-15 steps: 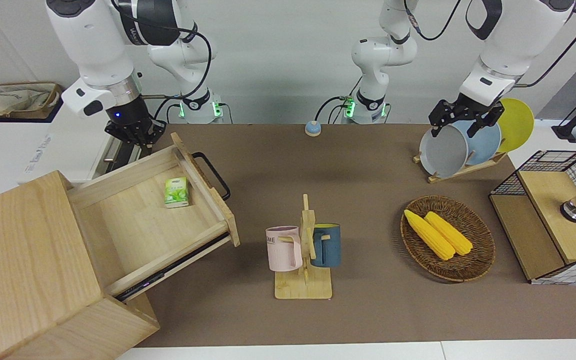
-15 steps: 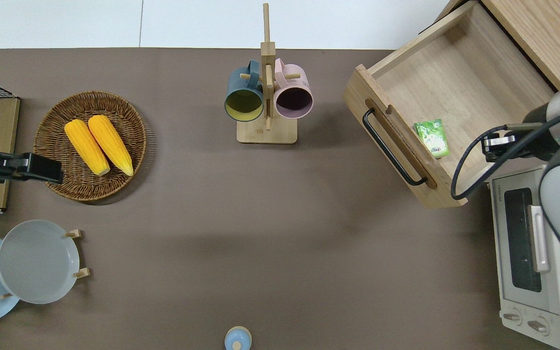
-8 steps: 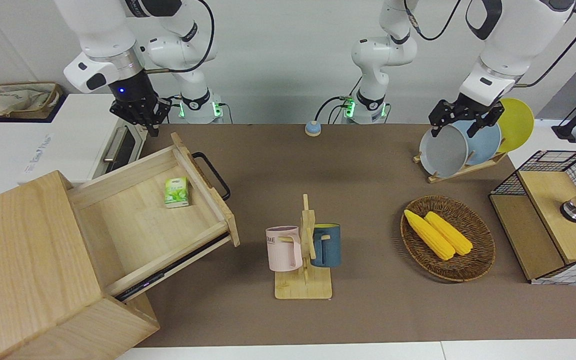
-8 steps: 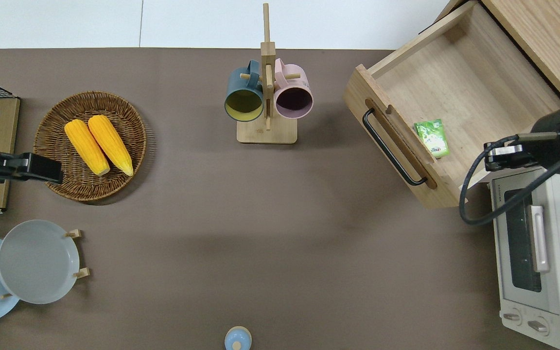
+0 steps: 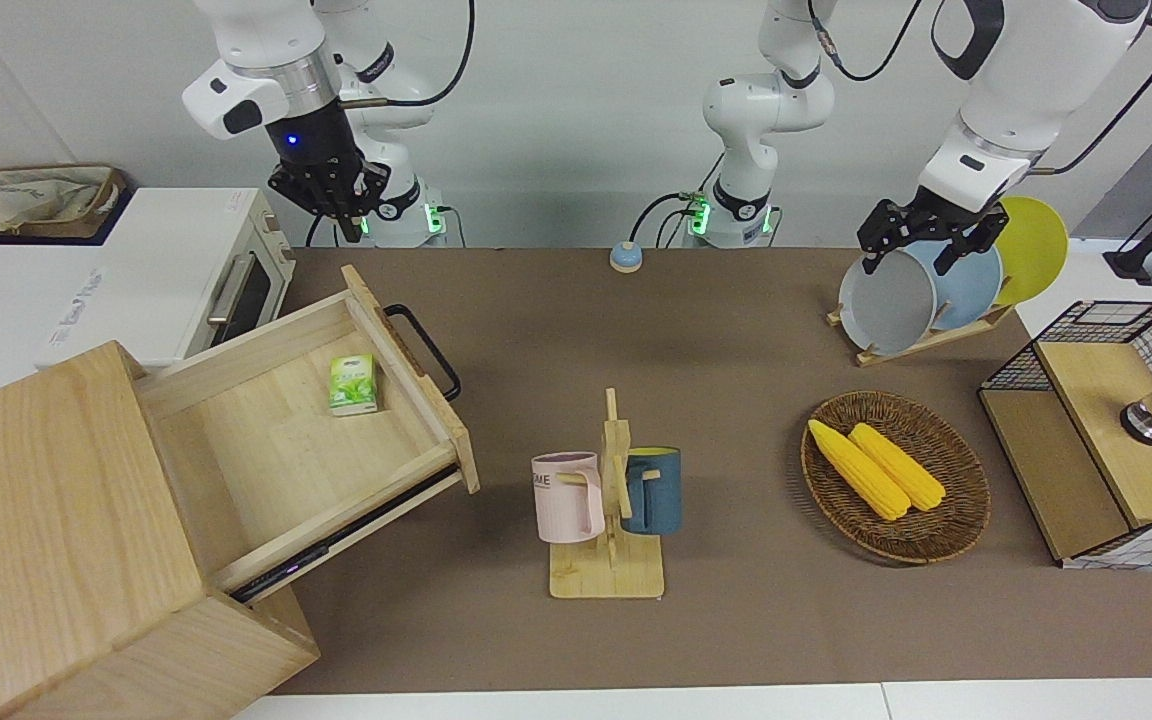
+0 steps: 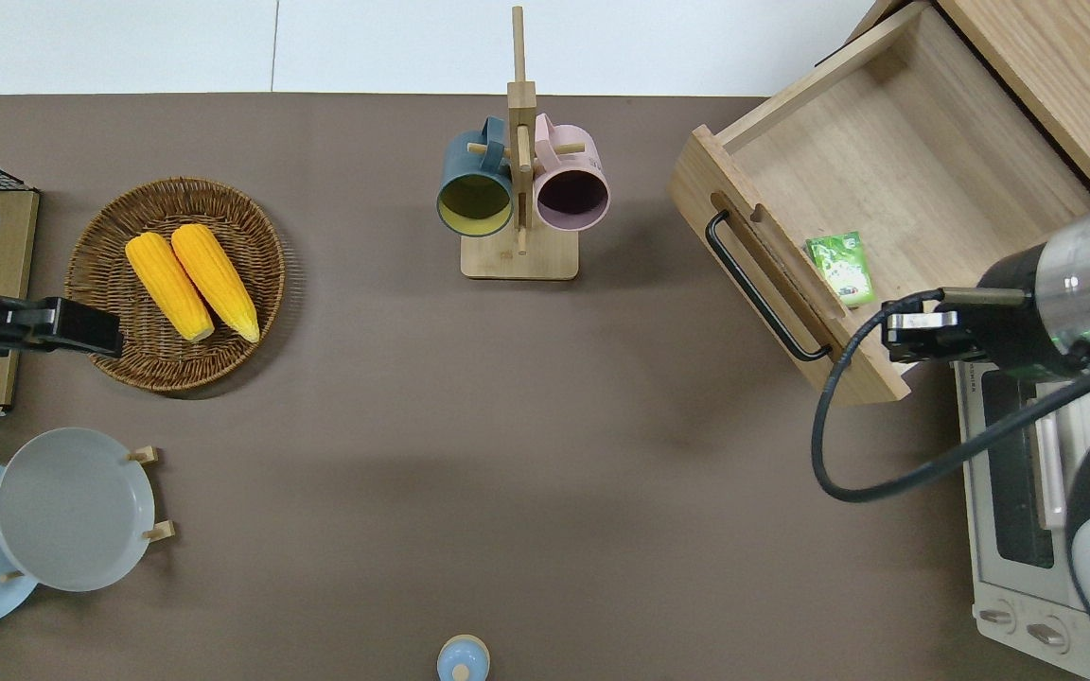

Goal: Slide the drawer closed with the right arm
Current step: 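Press the right gripper against the drawer front near its handle, then push the wooden drawer away from the robot with the right gripper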

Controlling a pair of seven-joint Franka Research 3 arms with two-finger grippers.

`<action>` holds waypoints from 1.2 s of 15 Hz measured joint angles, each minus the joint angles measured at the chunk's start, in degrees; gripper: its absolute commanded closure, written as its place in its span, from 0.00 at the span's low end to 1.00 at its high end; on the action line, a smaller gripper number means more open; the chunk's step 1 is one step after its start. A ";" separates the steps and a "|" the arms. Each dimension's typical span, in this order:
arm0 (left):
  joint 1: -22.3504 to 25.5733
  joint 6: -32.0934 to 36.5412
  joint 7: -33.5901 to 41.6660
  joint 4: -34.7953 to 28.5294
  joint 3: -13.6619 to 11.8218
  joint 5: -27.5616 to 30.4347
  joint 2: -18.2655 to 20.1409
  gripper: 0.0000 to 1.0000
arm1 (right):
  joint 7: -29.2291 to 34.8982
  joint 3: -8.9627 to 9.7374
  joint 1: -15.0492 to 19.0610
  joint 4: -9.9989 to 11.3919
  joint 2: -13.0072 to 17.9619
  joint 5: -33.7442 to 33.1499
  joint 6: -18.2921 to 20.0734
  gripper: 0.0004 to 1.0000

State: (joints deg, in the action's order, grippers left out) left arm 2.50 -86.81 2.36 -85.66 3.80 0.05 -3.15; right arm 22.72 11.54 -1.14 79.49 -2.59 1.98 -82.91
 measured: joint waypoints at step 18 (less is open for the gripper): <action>0.00 0.00 0.00 0.00 0.00 0.00 0.00 0.01 | 42.06 1.62 -11.38 0.85 -9.78 -2.86 -5.60 1.00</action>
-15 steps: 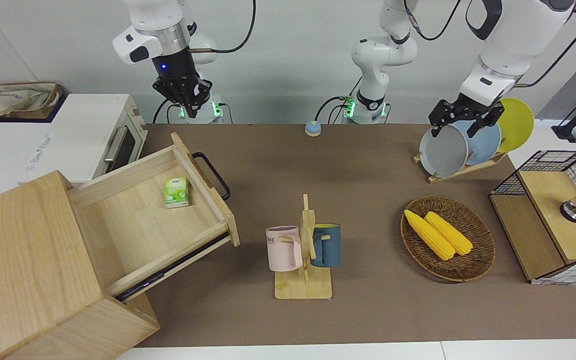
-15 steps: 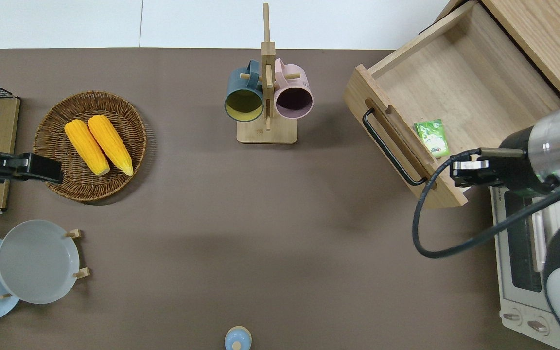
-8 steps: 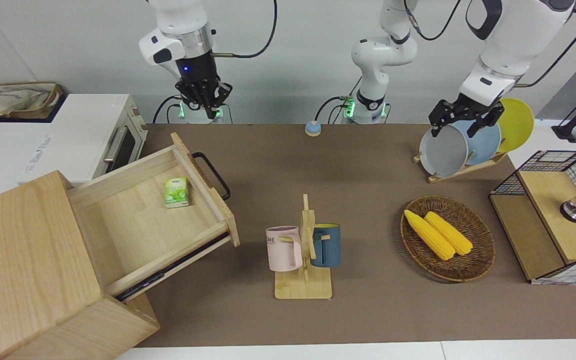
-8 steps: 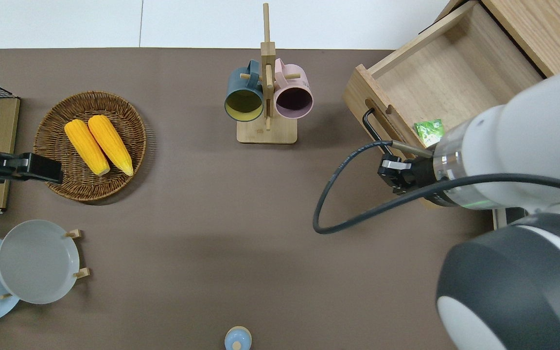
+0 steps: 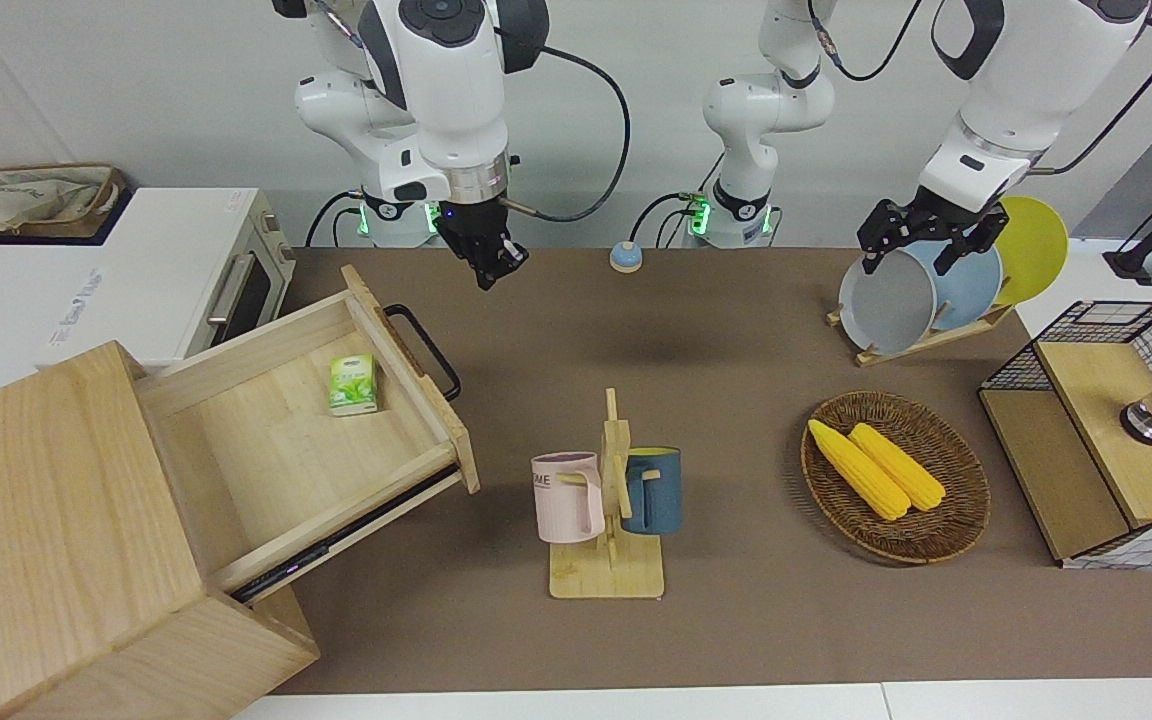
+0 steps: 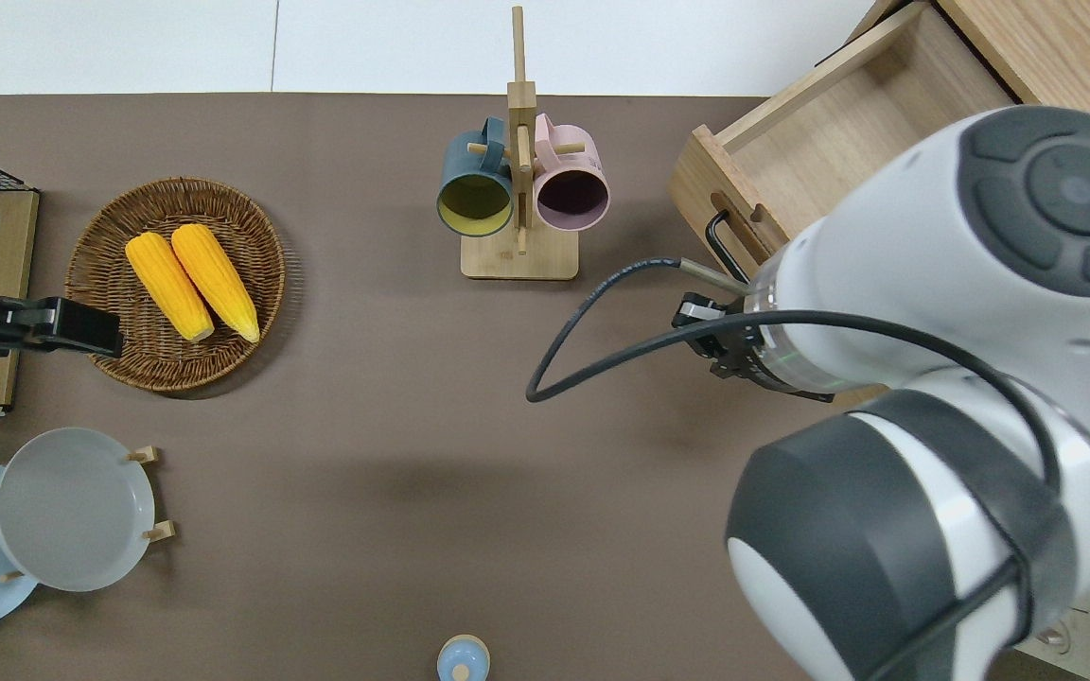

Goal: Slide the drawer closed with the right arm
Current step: 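Push the wooden drawer away from the robot with the right gripper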

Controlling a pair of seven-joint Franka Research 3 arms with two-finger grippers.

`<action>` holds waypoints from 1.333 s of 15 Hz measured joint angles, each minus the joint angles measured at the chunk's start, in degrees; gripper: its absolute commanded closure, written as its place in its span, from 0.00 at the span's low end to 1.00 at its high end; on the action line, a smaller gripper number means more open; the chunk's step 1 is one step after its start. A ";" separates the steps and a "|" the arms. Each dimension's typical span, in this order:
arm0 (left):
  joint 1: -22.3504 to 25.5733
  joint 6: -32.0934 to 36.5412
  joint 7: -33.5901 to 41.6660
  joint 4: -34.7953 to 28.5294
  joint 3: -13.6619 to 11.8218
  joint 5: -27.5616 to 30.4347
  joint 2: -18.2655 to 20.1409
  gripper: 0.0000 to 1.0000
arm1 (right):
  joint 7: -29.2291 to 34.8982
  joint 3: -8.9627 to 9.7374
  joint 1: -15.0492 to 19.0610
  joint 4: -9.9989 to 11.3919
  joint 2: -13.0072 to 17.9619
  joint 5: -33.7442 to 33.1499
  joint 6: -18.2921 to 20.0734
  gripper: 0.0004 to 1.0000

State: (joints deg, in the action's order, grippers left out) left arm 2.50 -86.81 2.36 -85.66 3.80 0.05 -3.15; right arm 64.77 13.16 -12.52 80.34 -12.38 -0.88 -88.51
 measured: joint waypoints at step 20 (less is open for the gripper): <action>0.00 0.00 0.00 0.00 0.00 0.00 0.00 0.01 | 10.30 -1.03 3.71 4.47 -7.66 -7.61 -8.45 1.00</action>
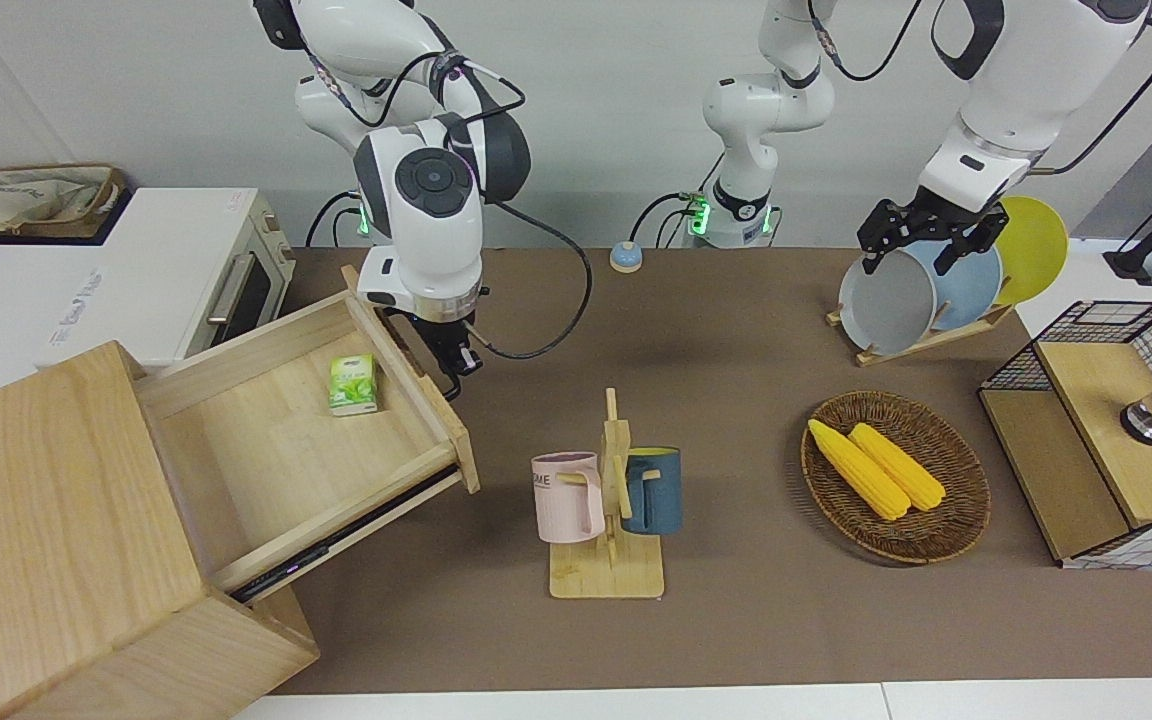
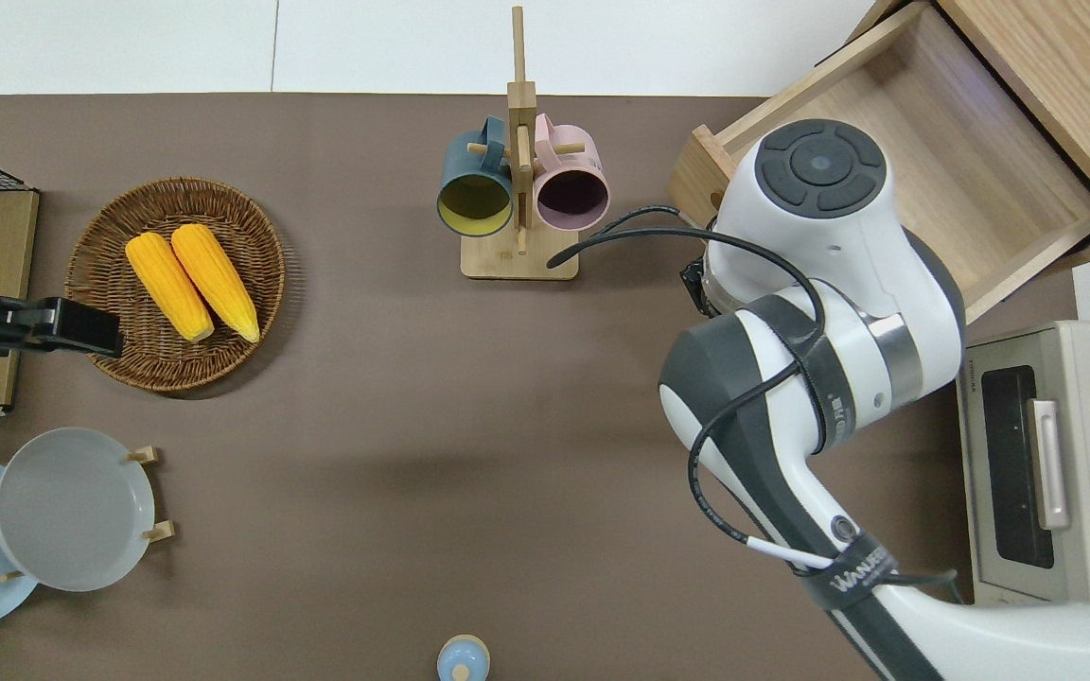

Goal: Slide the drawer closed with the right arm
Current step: 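Push the wooden drawer away from the robot with the right gripper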

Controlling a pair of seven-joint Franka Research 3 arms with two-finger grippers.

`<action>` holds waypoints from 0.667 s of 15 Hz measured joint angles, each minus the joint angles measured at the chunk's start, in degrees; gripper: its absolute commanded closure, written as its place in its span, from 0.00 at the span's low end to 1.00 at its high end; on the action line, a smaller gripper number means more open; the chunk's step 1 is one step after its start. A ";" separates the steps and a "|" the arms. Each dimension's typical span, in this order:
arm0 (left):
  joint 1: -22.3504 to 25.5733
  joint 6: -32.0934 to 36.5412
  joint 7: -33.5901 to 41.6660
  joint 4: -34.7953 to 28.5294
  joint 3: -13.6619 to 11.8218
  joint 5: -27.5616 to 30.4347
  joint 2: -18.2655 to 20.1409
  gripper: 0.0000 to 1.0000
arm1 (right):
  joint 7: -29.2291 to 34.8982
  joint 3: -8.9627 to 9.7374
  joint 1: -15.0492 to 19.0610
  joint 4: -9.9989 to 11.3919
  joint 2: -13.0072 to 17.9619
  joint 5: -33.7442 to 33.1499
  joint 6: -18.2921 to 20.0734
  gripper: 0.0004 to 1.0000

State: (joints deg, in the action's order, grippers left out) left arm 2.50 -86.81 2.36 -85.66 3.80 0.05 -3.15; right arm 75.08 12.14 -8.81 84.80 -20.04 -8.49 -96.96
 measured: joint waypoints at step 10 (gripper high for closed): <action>0.00 0.00 0.00 0.00 0.00 0.00 0.00 0.01 | -4.00 0.00 5.95 -4.25 -2.33 -0.03 -3.46 1.00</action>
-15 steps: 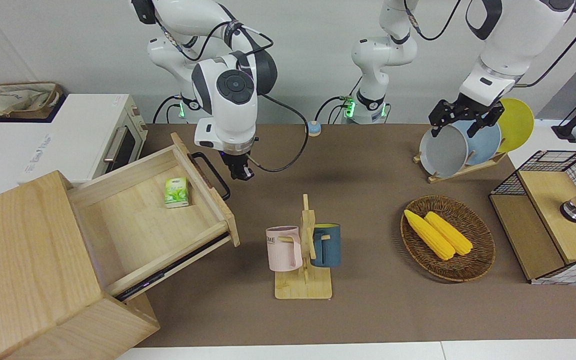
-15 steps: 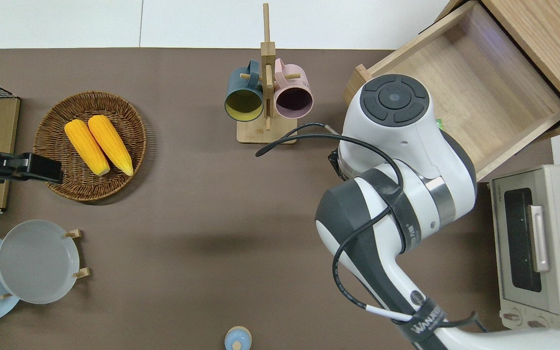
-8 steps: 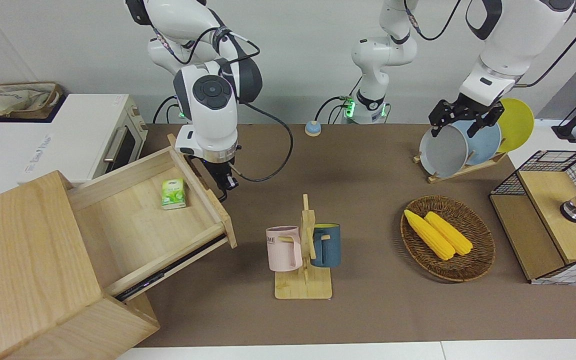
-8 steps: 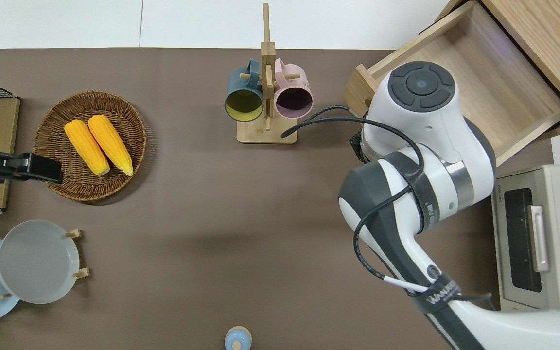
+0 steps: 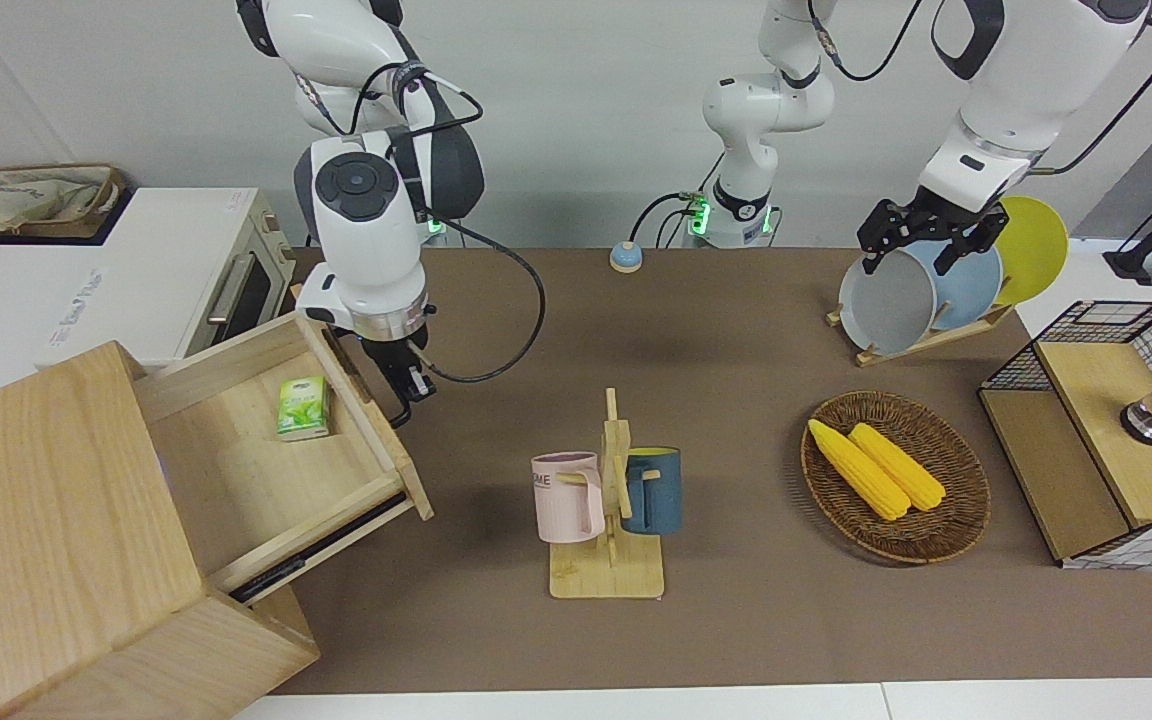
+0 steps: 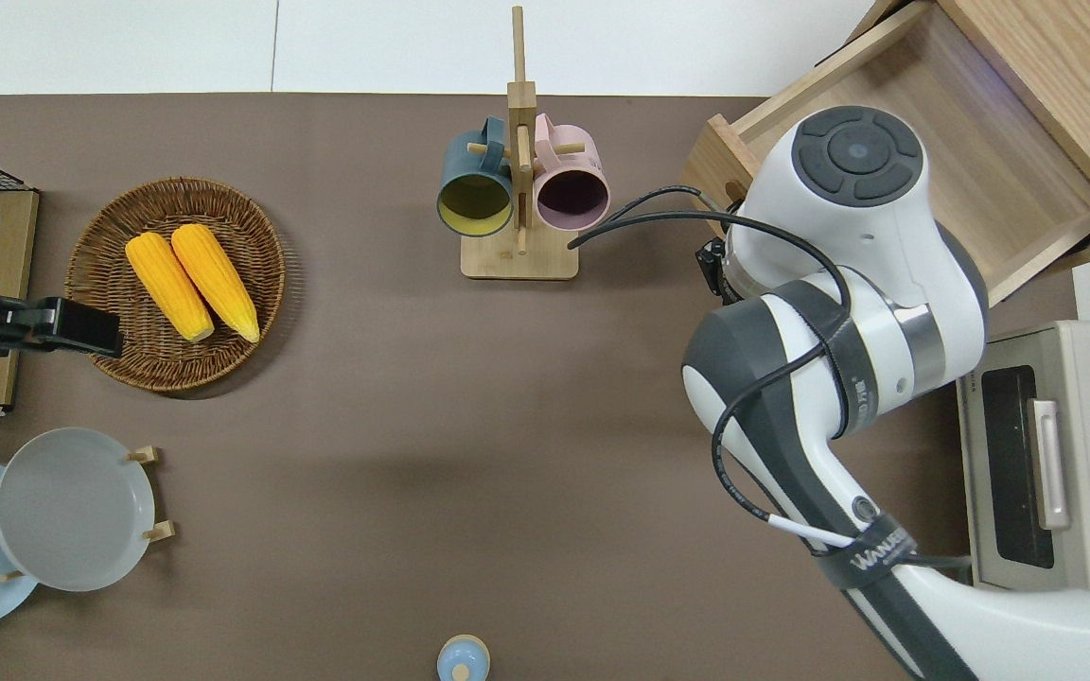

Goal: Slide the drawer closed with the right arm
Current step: 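Push the wooden drawer away from the robot with the right gripper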

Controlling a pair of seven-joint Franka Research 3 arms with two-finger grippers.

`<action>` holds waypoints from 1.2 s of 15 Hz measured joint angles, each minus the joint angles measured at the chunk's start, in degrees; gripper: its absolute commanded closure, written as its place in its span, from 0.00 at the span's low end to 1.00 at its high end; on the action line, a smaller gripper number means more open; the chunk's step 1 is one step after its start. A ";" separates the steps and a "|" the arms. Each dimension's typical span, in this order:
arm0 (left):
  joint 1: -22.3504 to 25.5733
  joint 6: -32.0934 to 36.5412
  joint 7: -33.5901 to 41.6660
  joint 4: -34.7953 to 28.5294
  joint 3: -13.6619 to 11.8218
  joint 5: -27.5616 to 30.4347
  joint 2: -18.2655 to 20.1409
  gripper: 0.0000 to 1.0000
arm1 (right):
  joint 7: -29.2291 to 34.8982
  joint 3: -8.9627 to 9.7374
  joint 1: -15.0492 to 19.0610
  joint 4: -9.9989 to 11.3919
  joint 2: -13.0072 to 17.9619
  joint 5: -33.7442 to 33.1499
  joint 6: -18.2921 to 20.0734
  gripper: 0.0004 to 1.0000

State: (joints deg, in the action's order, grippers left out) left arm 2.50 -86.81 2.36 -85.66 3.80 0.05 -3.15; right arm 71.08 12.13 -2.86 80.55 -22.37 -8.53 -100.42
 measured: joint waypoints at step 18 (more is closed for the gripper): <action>0.00 0.00 0.00 0.00 0.00 0.00 0.00 0.01 | -10.93 0.03 11.17 -5.01 -3.57 0.00 -0.83 1.00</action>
State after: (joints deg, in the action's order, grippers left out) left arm 2.50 -86.81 2.36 -85.66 3.80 0.05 -3.15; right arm 60.15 12.16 8.31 75.54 -25.93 -8.53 -101.24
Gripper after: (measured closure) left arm 0.004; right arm 0.991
